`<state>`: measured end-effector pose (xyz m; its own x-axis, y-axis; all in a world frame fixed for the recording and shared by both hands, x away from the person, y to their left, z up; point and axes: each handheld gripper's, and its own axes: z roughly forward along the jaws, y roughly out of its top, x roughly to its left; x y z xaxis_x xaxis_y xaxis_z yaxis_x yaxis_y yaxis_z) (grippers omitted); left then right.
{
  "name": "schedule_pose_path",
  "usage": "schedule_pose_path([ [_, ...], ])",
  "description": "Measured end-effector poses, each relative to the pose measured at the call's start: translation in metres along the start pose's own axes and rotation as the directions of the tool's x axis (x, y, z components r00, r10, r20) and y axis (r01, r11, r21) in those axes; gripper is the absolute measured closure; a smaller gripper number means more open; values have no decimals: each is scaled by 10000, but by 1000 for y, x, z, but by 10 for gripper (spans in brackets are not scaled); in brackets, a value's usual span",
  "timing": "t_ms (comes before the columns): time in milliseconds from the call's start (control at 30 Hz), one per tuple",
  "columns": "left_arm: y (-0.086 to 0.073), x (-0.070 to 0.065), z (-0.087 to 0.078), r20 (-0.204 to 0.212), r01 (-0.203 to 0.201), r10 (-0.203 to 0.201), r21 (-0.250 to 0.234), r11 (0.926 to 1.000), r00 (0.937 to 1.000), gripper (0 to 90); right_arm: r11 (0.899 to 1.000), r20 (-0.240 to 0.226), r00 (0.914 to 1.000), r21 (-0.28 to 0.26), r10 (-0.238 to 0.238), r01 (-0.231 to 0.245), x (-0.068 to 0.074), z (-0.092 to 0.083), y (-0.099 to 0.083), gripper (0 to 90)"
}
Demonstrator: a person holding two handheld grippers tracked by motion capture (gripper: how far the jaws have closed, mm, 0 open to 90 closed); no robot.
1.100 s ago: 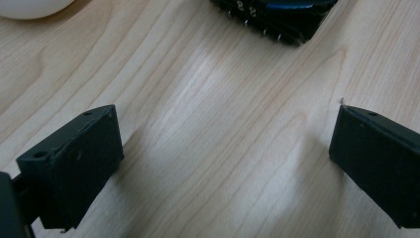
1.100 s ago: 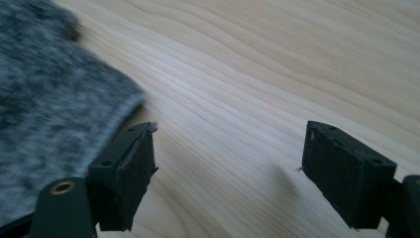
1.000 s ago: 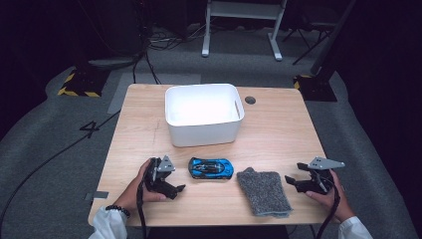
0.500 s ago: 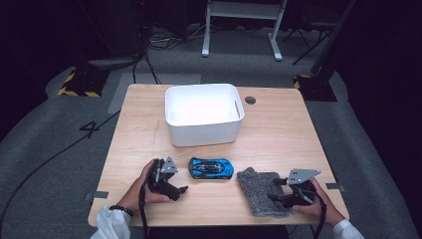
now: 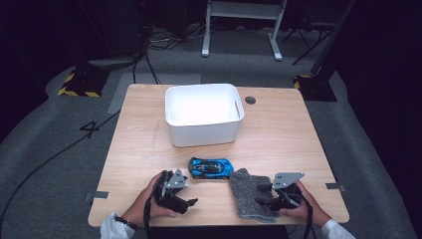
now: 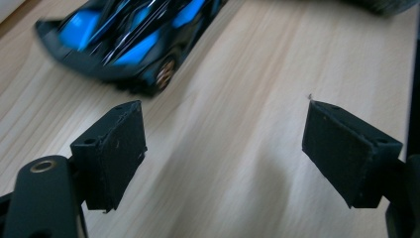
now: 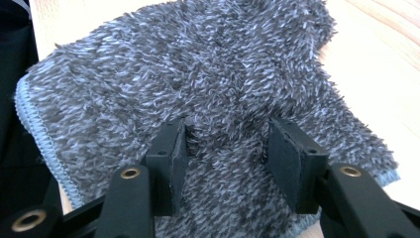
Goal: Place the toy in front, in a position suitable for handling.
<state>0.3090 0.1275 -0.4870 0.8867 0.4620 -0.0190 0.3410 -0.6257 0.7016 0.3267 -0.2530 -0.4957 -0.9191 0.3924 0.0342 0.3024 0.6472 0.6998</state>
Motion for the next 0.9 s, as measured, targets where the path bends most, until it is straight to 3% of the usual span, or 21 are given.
schedule_pose_path([
  [67,8,-6,3,-104,-284,285,71,9996,9995,215,10000,-13,10000,20,-39,39,1,1,2,505],
  [400,41,-22,21,413,-510,540,-705,9962,9977,228,9999,-84,9999,-76,-133,133,10,14,12,502],
  [600,62,-32,35,565,-774,839,-1094,9910,9949,223,9998,-61,9998,-105,-168,167,13,19,17,498],
  [667,67,-37,41,440,-961,1019,-1186,9883,9938,223,9998,-55,9998,-114,-172,172,14,20,17,496],
  [800,76,-45,55,519,-1151,1215,-1113,9871,9912,227,9998,-25,9999,-154,-154,154,15,20,17,496],
  [900,80,-52,70,245,-1574,1592,-620,9856,9869,295,9996,-67,9998,-201,-184,182,15,20,16,497],
])
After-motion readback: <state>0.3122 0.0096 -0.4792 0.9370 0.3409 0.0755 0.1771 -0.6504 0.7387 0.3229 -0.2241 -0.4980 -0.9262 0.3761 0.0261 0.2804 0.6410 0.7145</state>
